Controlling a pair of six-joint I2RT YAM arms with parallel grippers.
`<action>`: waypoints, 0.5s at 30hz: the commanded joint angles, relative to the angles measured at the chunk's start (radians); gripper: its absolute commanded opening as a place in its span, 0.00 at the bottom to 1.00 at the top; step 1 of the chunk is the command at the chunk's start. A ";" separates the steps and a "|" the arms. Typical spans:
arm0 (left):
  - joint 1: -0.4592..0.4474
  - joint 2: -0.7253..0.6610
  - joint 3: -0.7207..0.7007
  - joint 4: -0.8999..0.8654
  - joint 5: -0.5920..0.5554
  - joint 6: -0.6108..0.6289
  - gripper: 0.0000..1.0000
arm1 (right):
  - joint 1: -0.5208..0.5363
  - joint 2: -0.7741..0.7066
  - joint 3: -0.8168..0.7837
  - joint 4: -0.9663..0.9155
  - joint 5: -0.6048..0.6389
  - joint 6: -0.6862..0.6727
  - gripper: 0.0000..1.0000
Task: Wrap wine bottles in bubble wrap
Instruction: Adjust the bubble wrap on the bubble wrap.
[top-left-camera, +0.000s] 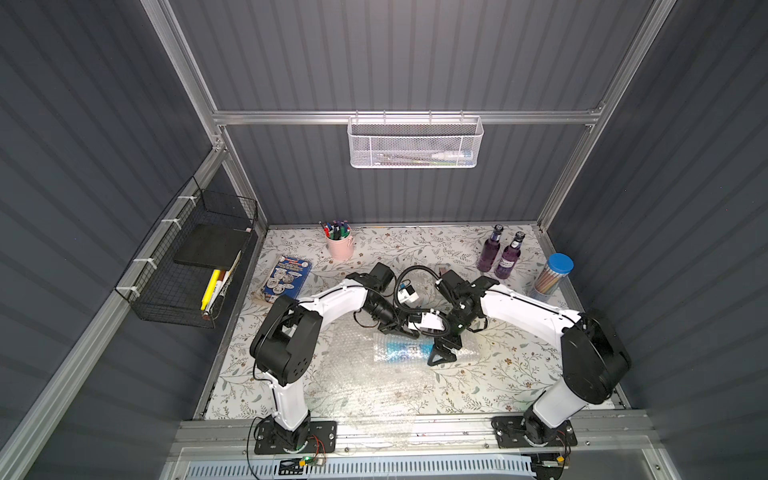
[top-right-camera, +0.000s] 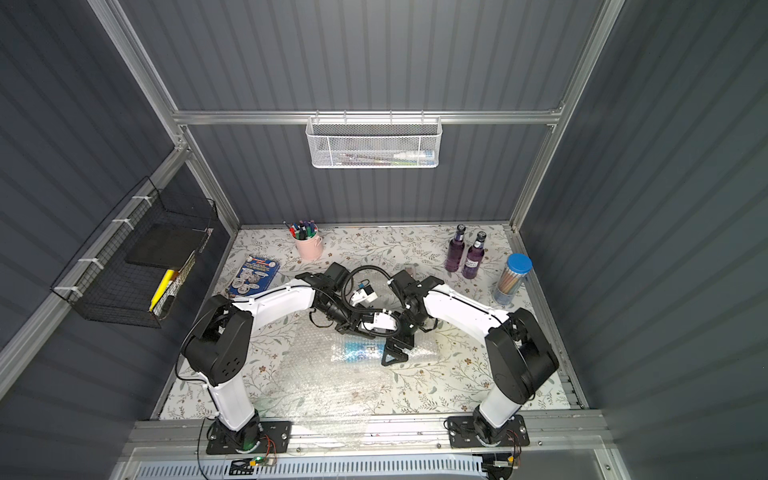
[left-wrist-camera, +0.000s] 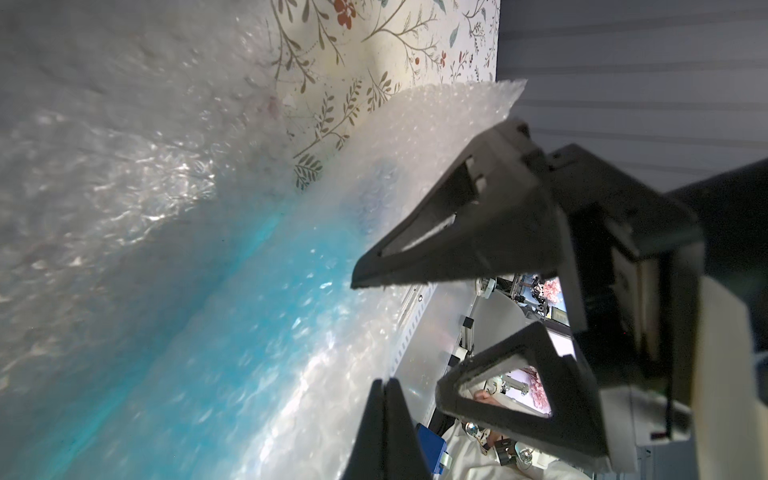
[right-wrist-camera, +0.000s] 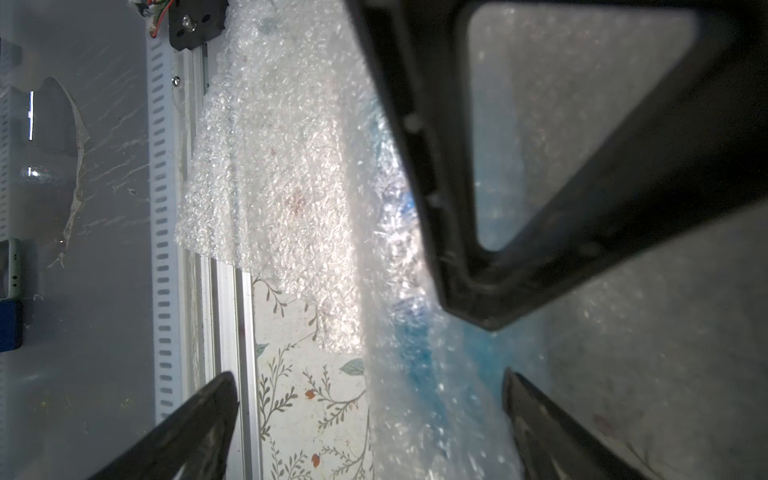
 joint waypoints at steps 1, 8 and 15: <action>-0.005 -0.042 0.007 -0.016 0.023 -0.001 0.00 | 0.013 -0.056 -0.049 0.008 -0.015 0.014 0.99; -0.005 -0.090 -0.031 0.034 0.032 -0.066 0.00 | 0.028 -0.092 -0.087 0.009 -0.027 0.045 0.98; -0.005 -0.129 -0.054 0.049 0.023 -0.117 0.00 | 0.054 -0.135 -0.113 0.056 0.040 0.053 0.97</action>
